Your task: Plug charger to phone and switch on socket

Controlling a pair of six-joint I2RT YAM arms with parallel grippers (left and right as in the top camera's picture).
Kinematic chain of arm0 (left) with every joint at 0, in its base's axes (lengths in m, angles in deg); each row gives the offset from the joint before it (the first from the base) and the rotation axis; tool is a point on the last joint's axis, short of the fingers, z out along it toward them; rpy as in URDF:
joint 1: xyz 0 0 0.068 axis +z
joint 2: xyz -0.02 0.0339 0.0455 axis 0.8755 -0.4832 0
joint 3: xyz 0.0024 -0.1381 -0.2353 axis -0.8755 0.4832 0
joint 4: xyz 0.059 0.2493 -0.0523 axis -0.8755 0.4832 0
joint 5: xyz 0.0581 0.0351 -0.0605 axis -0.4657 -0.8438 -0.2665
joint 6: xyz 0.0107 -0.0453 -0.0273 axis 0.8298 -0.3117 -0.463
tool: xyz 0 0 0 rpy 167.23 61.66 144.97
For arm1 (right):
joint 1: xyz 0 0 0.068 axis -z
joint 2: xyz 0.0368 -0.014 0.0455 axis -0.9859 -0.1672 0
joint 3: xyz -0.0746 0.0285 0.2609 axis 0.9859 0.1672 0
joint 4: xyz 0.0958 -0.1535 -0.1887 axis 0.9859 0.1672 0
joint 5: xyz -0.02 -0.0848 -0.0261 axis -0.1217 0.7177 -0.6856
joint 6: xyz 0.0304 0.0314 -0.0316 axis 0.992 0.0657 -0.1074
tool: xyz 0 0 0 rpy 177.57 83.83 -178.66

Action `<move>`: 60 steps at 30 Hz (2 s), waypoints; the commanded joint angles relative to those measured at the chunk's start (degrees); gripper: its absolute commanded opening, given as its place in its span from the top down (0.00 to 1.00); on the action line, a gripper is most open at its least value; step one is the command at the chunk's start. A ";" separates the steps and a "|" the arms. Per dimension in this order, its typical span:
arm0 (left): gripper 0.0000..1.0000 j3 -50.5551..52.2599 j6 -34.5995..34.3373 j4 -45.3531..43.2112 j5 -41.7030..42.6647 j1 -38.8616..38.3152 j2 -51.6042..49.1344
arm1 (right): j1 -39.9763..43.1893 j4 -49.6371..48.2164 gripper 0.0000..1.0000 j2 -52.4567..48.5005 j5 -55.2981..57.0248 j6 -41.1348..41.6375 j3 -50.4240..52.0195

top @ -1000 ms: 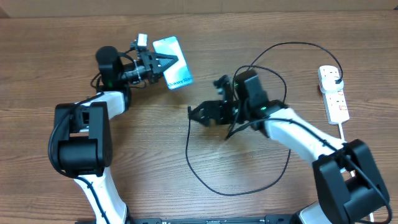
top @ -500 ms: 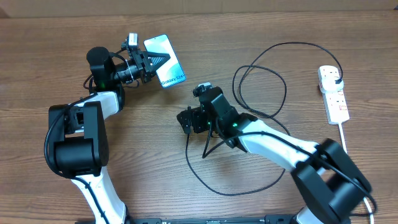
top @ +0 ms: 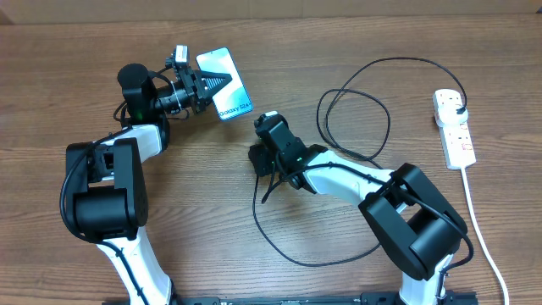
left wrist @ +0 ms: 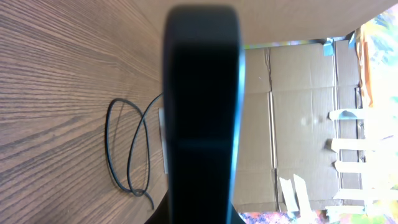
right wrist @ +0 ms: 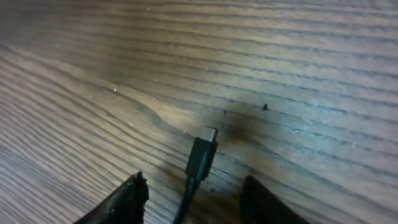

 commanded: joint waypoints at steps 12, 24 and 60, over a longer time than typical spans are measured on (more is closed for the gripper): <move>0.96 -1.53 -2.49 -1.27 1.36 0.37 0.44 | -3.21 -0.98 0.61 -3.06 8.20 -0.22 -1.42; 0.95 -1.53 -3.65 -1.88 1.51 0.37 0.44 | -3.72 2.32 0.73 -6.40 11.04 -0.17 -4.83; 0.96 -1.53 -2.38 -6.12 9.42 2.51 0.44 | 11.02 17.81 0.96 6.43 -42.75 -6.38 -11.30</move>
